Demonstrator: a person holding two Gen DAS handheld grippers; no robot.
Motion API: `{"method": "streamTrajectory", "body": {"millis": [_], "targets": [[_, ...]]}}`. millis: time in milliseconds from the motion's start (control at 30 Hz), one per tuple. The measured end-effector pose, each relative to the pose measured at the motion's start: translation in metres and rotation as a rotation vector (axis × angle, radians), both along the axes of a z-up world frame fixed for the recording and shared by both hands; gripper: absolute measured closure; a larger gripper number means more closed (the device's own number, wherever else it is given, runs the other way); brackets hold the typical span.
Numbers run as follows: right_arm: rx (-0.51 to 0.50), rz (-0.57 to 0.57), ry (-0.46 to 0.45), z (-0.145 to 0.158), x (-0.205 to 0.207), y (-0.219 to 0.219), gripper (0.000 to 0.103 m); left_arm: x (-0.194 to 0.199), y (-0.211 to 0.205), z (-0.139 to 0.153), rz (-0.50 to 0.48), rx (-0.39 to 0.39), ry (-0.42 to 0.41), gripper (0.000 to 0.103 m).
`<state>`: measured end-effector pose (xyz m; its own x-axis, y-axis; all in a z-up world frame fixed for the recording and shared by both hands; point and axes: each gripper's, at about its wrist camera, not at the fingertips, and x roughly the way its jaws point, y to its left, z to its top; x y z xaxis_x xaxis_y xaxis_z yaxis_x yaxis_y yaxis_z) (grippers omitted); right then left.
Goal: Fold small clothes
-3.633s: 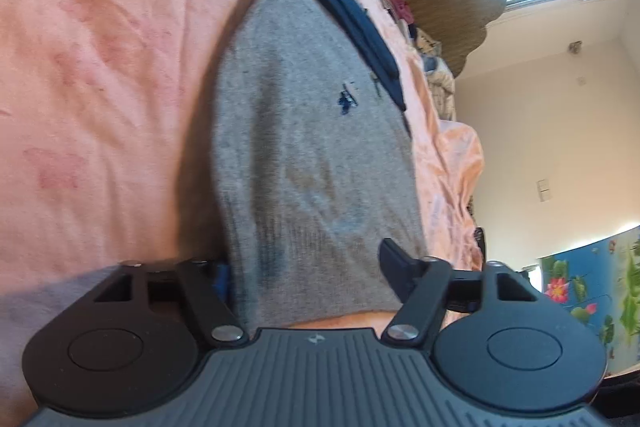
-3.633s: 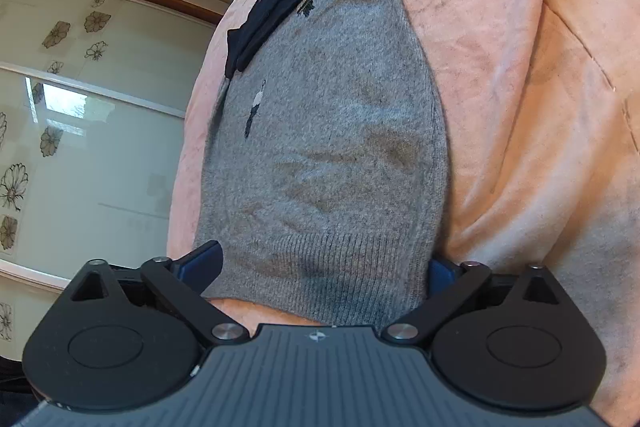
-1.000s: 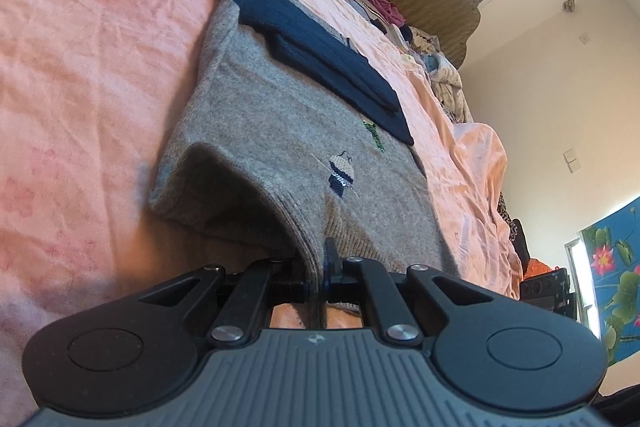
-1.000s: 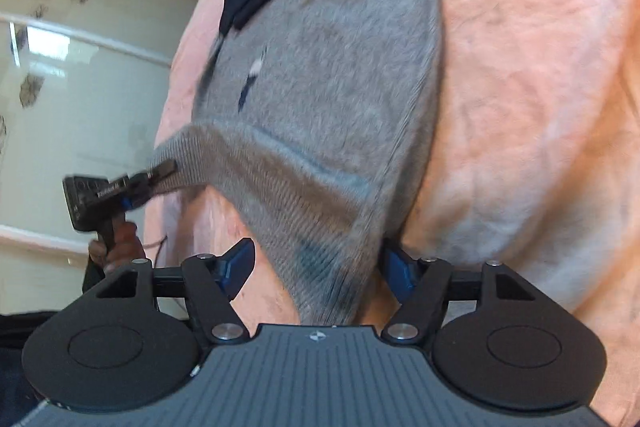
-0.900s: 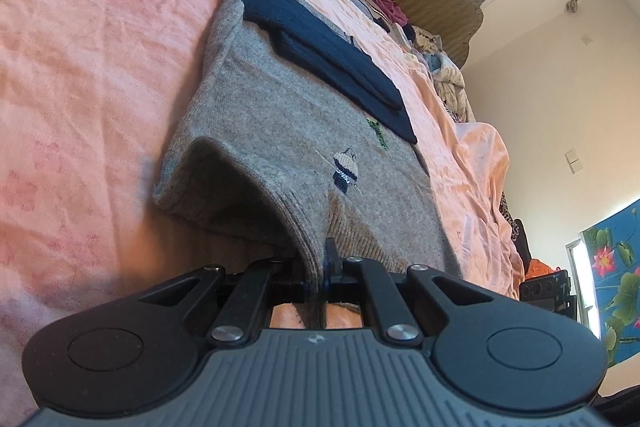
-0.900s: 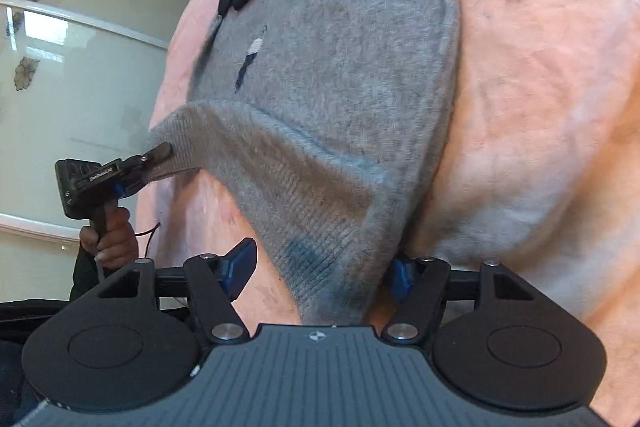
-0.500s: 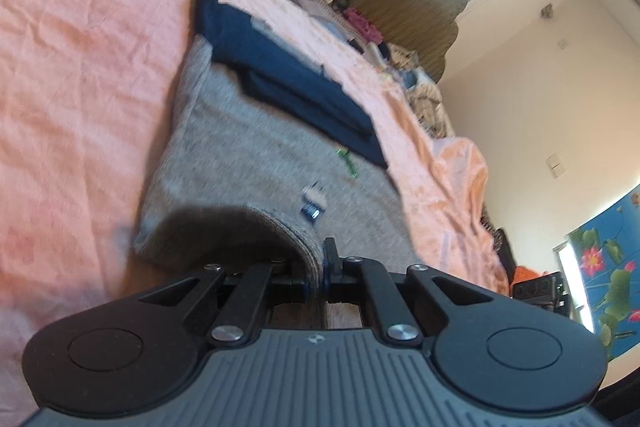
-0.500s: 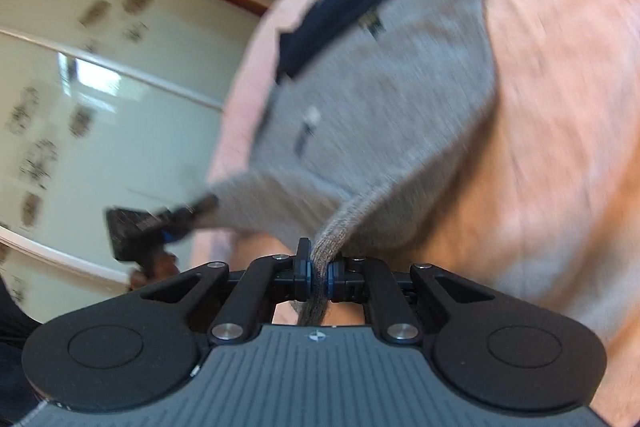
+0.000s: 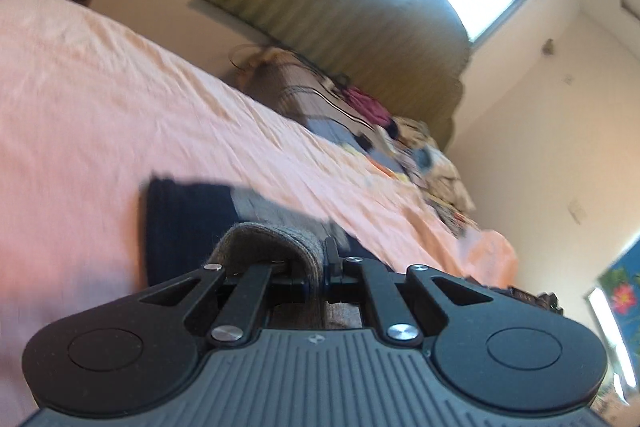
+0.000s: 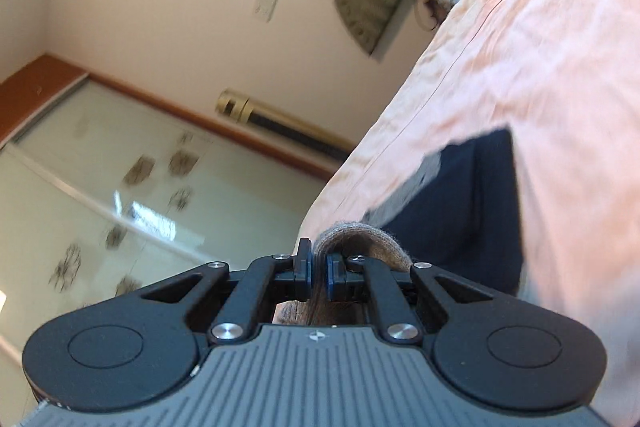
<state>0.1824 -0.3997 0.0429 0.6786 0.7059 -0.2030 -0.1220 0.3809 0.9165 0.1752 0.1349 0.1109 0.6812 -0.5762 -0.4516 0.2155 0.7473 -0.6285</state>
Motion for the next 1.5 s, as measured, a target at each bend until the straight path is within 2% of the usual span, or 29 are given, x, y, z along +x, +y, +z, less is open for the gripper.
{"method": "streamTrajectory", "body": {"millis": [67,100,167,200,267,333,367,400,467,533,600,667,700,733,800,867,900,1000,1067,1167,1233,1267,1300,1367,1400,1433,1467,1500], "targets": [[0.000,-0.043,0.047,-0.022,0.040,-0.001,0.089,0.043,-0.004,-0.014,0.068,0.065,0.020,0.097],[-0.013,-0.067,0.079,-0.032,0.055,-0.001,0.083,0.061,-0.005,-0.025,0.106,0.084,0.053,0.096],[-0.028,-0.121,0.174,-0.059,0.072,0.005,0.056,0.092,-0.003,-0.051,0.180,0.118,0.168,0.093],[-0.041,-0.122,0.187,-0.064,0.076,0.009,0.032,0.098,-0.002,-0.059,0.215,0.125,0.210,0.092],[-0.070,-0.120,0.139,-0.065,0.065,0.019,0.027,0.090,0.010,-0.071,0.264,0.071,0.230,0.088],[-0.056,-0.111,0.108,-0.061,0.050,0.018,0.013,0.069,0.024,-0.073,0.297,0.018,0.200,0.061],[-0.062,-0.107,0.104,-0.058,0.043,0.017,0.010,0.057,0.029,-0.072,0.325,0.016,0.188,0.030],[-0.078,-0.099,0.095,-0.053,0.033,0.013,0.008,0.041,0.035,-0.070,0.359,0.018,0.161,0.015],[-0.108,-0.083,0.084,-0.044,0.012,0.008,0.007,0.007,0.043,-0.068,0.389,0.018,0.114,0.015],[-0.130,-0.060,0.079,-0.037,-0.015,0.000,0.003,-0.027,0.049,-0.070,0.370,0.009,0.124,0.014],[-0.135,-0.068,0.082,-0.037,-0.045,-0.008,0.000,-0.060,0.052,-0.080,0.378,-0.034,0.160,0.014],[-0.138,-0.050,0.131,-0.044,-0.068,-0.009,0.001,-0.092,0.051,-0.095,0.391,-0.078,0.215,0.014],[-0.159,-0.052,0.156,-0.049,-0.083,-0.007,0.001,-0.109,0.050,-0.102,0.404,-0.108,0.219,0.015],[-0.184,-0.052,0.169,-0.052,-0.094,-0.004,0.001,-0.130,0.046,-0.104,0.421,-0.127,0.181,0.015],[-0.230,-0.061,0.139,-0.055,-0.110,0.004,0.003,-0.149,0.039,-0.107,0.443,-0.168,0.180,0.015],[-0.245,-0.071,0.142,-0.054,-0.113,0.013,0.000,-0.150,0.032,-0.113,0.430,-0.256,0.187,0.013],[-0.234,-0.066,0.148,-0.054,-0.108,0.018,0.000,-0.145,0.026,-0.115,0.413,-0.271,0.192,0.013],[-0.198,-0.056,0.161,-0.058,-0.081,0.032,0.000,-0.125,0.008,-0.115,0.401,-0.235,0.190,0.012],[-0.183,-0.057,0.172,-0.059,-0.066,0.039,0.000,-0.114,0.002,-0.115,0.432,-0.245,0.198,0.013],[-0.214,-0.060,0.174,-0.057,-0.053,0.050,0.000,-0.108,-0.001,-0.114,0.457,-0.248,0.211,0.013],[-0.237,-0.044,0.177,-0.059,-0.049,0.054,0.009,-0.110,-0.002,-0.114,0.459,-0.237,0.206,0.019],[-0.249,-0.047,0.170,-0.059,-0.049,0.054,0.012,-0.112,-0.002,-0.115,0.464,-0.228,0.204,0.027],[-0.250,-0.045,0.167,-0.060,-0.048,0.054,0.016,-0.113,-0.001,-0.116,0.477,-0.216,0.206,0.040],[-0.234,-0.043,0.169,-0.062,-0.046,0.052,0.021,-0.112,-0.001,-0.118,0.493,-0.198,0.209,0.051],[-0.228,-0.048,0.174,-0.064,-0.045,0.050,0.032,-0.111,-0.002,-0.118,0.496,-0.176,0.208,0.061],[-0.214,-0.048,0.189,-0.068,-0.042,0.048,0.058,-0.109,-0.004,-0.118,0.497,-0.140,0.217,0.070],[-0.184,-0.033,0.224,-0.076,-0.038,0.046,0.072,-0.105,-0.008,-0.118,0.496,-0.094,0.232,0.091],[-0.173,-0.026,0.254,-0.083,-0.035,0.046,0.089,-0.101,-0.011,-0.118,0.494,-0.057,0.242,0.097]]}}
